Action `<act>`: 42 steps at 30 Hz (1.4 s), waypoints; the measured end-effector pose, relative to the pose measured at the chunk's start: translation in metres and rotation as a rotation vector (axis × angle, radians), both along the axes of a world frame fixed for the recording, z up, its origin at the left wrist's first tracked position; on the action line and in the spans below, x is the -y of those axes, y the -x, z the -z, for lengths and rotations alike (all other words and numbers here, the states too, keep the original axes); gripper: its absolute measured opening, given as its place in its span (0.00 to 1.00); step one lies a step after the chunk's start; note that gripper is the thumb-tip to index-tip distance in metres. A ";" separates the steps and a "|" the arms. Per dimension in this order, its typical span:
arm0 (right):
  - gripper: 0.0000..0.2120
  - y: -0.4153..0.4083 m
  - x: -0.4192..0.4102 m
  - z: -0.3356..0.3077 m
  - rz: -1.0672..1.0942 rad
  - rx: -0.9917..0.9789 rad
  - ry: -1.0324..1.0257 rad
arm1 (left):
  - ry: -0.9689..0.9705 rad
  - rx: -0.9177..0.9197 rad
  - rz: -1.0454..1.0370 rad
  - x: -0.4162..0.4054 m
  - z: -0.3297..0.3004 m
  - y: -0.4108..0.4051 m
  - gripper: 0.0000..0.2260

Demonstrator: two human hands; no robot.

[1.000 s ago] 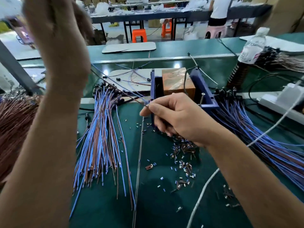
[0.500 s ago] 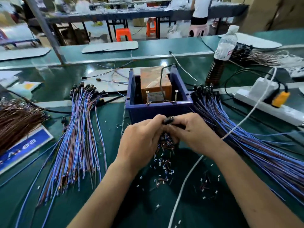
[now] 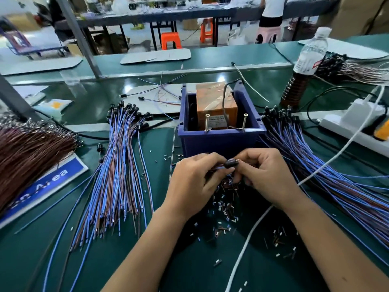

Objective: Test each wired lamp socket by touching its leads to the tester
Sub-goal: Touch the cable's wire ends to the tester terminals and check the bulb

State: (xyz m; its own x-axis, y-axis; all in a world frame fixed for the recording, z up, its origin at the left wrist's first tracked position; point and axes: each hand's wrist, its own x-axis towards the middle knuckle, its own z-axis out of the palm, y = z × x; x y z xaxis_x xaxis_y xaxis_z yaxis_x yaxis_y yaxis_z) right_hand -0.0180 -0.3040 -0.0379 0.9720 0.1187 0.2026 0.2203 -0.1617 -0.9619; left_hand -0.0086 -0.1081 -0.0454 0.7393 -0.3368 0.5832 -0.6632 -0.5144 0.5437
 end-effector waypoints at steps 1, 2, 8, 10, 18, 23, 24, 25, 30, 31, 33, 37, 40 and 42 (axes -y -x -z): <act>0.08 0.000 -0.001 0.001 -0.011 -0.005 -0.006 | 0.036 -0.008 0.029 0.000 0.001 0.000 0.06; 0.08 0.000 -0.002 0.002 -0.009 -0.009 -0.021 | 0.068 -0.008 0.042 0.001 0.001 0.000 0.04; 0.08 -0.005 0.002 0.001 0.092 -0.088 -0.225 | 0.140 0.020 -0.048 -0.003 0.004 -0.005 0.06; 0.10 -0.006 0.002 0.003 0.088 -0.105 -0.230 | 0.154 0.021 -0.066 -0.003 0.005 -0.005 0.07; 0.15 -0.002 0.001 0.003 0.082 -0.070 -0.133 | 0.203 -0.086 -0.051 0.001 0.004 -0.002 0.06; 0.16 -0.001 0.001 0.003 0.090 -0.076 -0.129 | 0.250 -0.137 -0.055 0.002 0.004 -0.001 0.06; 0.16 -0.002 0.001 0.003 0.094 -0.075 -0.143 | 0.255 -0.144 -0.055 0.003 0.003 0.000 0.06; 0.16 -0.002 0.001 0.003 0.101 -0.074 -0.153 | 0.262 -0.147 -0.056 0.005 0.003 0.000 0.06; 0.17 0.000 0.001 0.003 0.115 -0.031 -0.185 | 0.317 -0.141 -0.046 0.008 0.002 0.002 0.06; 0.18 0.000 0.001 0.004 0.113 -0.018 -0.189 | 0.318 -0.144 -0.040 0.009 0.002 0.003 0.06; 0.19 0.000 0.001 0.004 0.125 0.004 -0.204 | 0.331 -0.136 -0.047 0.010 0.001 0.004 0.06; 0.18 -0.002 0.014 0.000 0.239 0.004 -0.311 | 0.488 -0.141 -0.119 0.000 -0.001 0.000 0.08; 0.13 -0.002 0.010 0.002 0.236 0.000 -0.245 | 0.561 -0.151 -0.129 0.001 -0.001 0.002 0.09; 0.08 0.001 -0.005 0.005 0.151 -0.015 -0.304 | 0.601 -0.153 -0.130 0.006 -0.001 0.005 0.09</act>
